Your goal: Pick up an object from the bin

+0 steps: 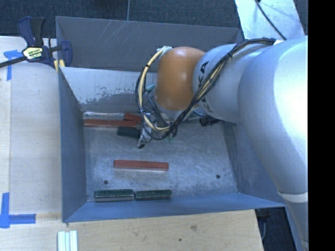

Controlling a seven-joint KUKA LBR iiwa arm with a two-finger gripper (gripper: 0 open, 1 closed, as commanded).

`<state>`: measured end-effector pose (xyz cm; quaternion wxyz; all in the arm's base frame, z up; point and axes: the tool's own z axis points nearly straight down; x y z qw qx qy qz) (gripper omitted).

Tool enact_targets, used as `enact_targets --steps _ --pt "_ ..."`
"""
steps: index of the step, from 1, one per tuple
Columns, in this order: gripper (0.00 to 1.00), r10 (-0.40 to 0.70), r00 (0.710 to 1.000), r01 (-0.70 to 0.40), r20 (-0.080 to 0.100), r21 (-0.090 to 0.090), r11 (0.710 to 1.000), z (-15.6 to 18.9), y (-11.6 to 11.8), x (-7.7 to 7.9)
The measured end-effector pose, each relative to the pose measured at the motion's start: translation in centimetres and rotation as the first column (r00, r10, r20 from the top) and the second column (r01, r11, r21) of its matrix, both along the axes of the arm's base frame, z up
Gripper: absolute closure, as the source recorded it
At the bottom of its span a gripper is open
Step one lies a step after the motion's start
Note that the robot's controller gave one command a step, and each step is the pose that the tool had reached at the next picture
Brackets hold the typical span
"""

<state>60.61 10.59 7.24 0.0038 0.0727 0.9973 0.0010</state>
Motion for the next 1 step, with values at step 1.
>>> enact_targets --steps 1 --pt "1.00 -0.013 1.000 0.013 0.005 0.003 1.000 15.75 5.98 0.75"
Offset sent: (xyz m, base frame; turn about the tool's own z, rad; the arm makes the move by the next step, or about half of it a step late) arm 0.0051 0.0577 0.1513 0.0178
